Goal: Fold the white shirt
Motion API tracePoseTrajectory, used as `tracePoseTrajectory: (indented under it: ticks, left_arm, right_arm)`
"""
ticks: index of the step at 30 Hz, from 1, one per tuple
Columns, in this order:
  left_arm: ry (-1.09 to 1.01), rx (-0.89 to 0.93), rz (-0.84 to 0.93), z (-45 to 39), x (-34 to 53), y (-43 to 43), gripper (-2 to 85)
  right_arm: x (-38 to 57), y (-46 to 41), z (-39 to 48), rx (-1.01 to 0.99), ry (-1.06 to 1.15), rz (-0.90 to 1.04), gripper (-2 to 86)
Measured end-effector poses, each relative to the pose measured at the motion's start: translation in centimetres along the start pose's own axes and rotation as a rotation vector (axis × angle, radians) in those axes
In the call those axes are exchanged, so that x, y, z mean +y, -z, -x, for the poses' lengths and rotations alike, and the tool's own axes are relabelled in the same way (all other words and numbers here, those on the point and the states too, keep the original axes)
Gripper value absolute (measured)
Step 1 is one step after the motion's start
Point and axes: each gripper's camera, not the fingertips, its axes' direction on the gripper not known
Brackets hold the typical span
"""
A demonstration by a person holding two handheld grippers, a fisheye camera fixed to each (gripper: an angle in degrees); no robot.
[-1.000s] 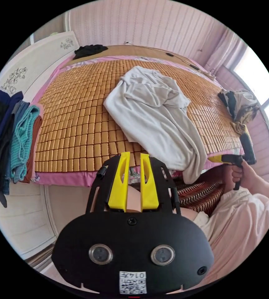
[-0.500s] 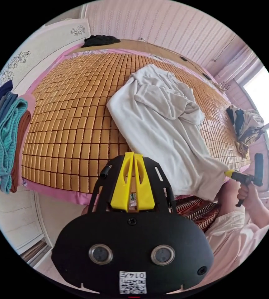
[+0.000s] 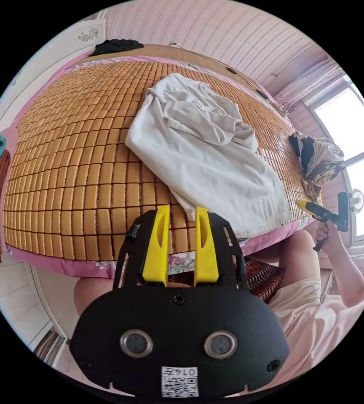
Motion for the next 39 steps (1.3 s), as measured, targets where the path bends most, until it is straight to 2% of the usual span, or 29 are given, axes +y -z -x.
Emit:
tracePoseTrajectory:
  ticks: [1,3,5,10,13,16,20,24,30,33,36,39]
  left_arm:
    - [-0.004,-0.039,-0.005,-0.3,0.0,0.2,7.3]
    - [-0.065,-0.074,0.015,-1.0,0.3,0.6,0.8]
    - [-0.102,-0.079,0.020,-1.1,0.9,1.4,-0.3]
    - [-0.089,-0.010,-0.077,0.6,4.7,6.1,-0.9]
    - [-0.037,0.081,-0.176,2.9,7.8,10.3,-1.0]
    - [-0.016,0.192,-0.313,4.7,10.8,15.1,-1.0]
    - [-0.051,0.308,-0.582,5.3,13.2,23.5,-1.0]
    - [-0.152,0.409,-0.815,3.4,13.6,31.5,-1.0]
    - [-0.358,0.462,-1.103,-0.1,15.8,43.8,-1.0]
    - [-0.451,0.443,-1.224,-1.4,17.6,49.9,-1.0]
    - [-0.486,0.426,-1.264,-1.9,17.5,53.6,-1.0]
    - [-0.419,0.357,-1.200,-2.1,14.3,53.8,-1.0]
  right_arm:
    - [0.3,-0.2,0.3,0.024,0.002,0.003,11.5]
    - [1.1,-0.9,1.0,0.068,-0.020,0.020,12.3]
    - [1.4,-0.6,1.7,0.037,-0.038,-0.018,10.9]
    - [2.3,-0.4,3.5,0.056,-0.020,0.064,3.7]
    - [3.8,1.4,3.0,-0.147,-0.030,0.102,1.3]
    - [5.8,6.1,2.2,-0.321,-0.044,-0.020,0.6]
    - [7.2,16.1,3.1,-0.549,0.063,-0.279,0.2]
    - [7.4,28.5,8.2,-0.615,0.287,-0.534,0.2]
    - [10.9,46.6,16.6,-0.671,0.620,-0.849,0.2]
    - [13.9,54.9,21.1,-0.638,0.781,-0.949,0.2]
    - [14.8,60.1,25.0,-0.521,0.825,-1.007,0.2]
    - [9.1,60.4,26.7,-0.364,0.745,-0.906,0.1]
